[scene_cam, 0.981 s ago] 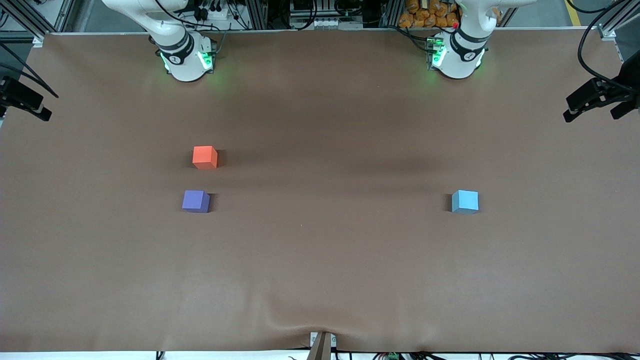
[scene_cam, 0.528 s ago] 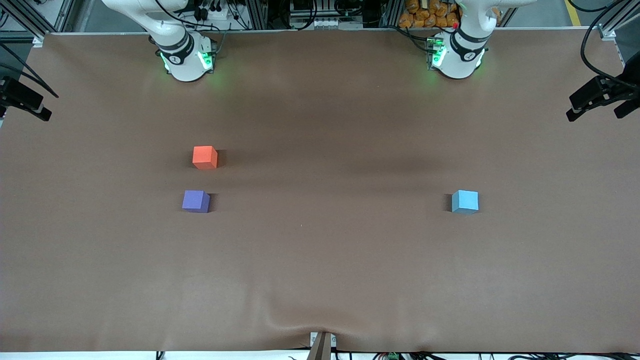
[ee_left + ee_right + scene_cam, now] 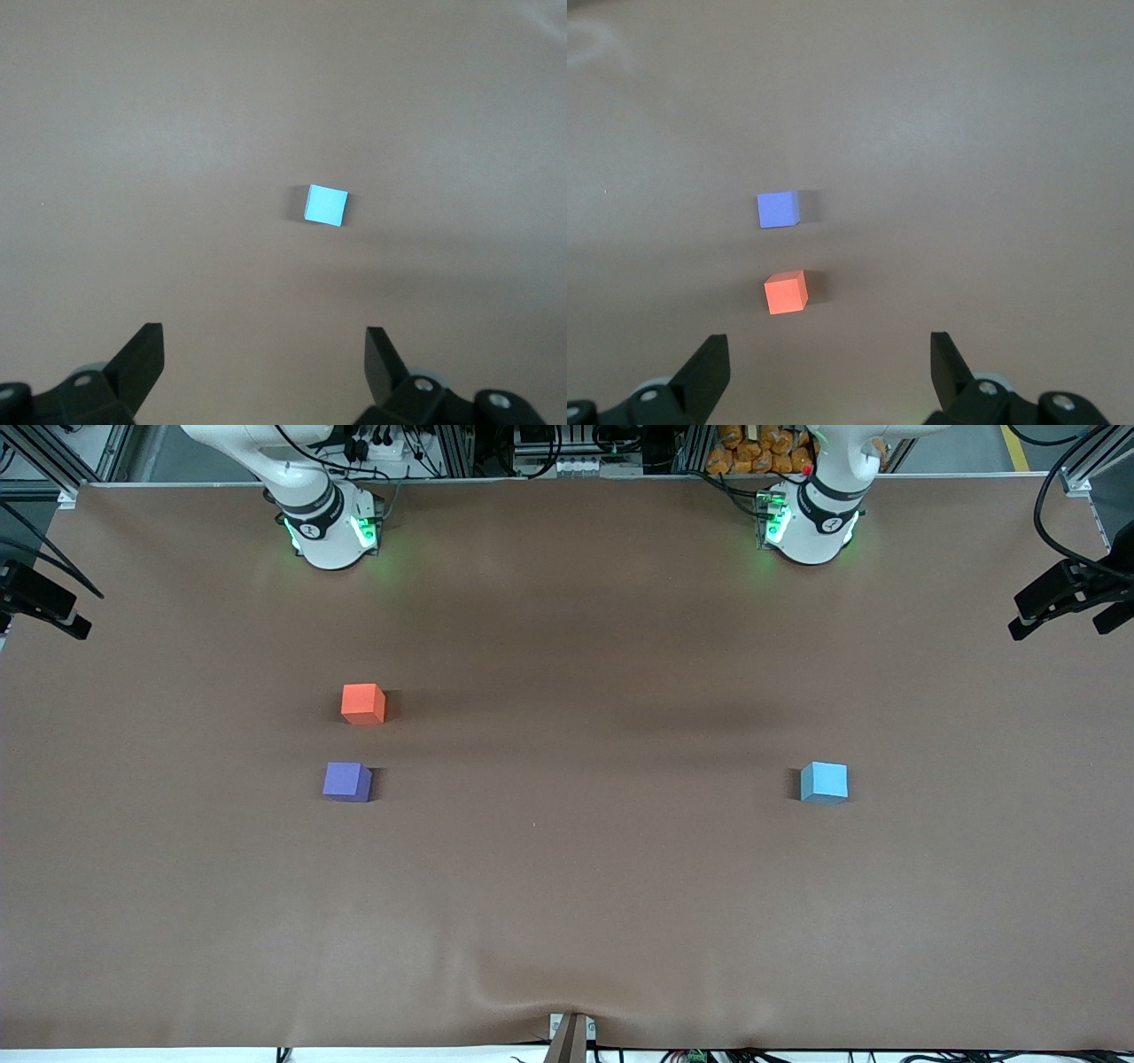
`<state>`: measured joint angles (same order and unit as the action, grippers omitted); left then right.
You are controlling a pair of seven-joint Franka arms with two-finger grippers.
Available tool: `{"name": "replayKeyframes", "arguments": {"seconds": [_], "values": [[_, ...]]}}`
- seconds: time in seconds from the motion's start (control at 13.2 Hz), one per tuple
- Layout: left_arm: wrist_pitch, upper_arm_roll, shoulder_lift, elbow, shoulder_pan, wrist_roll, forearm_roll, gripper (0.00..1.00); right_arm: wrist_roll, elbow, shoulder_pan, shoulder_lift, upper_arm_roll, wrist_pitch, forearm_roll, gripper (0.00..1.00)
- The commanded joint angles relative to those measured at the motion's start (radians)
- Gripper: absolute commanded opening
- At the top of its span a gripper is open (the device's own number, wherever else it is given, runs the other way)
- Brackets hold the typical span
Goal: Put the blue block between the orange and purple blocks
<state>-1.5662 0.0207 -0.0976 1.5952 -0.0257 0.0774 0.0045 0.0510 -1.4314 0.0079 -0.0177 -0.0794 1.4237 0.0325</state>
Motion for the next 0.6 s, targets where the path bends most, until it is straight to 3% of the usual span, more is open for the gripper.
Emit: {"name": "replayKeyframes", "arguments": {"seconds": [0.0,0.53], "values": [[0.023,0.001,-0.002,-0.017,0.003,-0.031,0.017,1.0,-0.01,0.005,-0.02,-0.004,0.009,-0.009,0.012,1.0],[0.023,-0.008,0.015,-0.001,-0.011,-0.036,0.015,1.0,-0.01,0.005,-0.02,-0.004,0.009,-0.009,0.014,1.0]]}}
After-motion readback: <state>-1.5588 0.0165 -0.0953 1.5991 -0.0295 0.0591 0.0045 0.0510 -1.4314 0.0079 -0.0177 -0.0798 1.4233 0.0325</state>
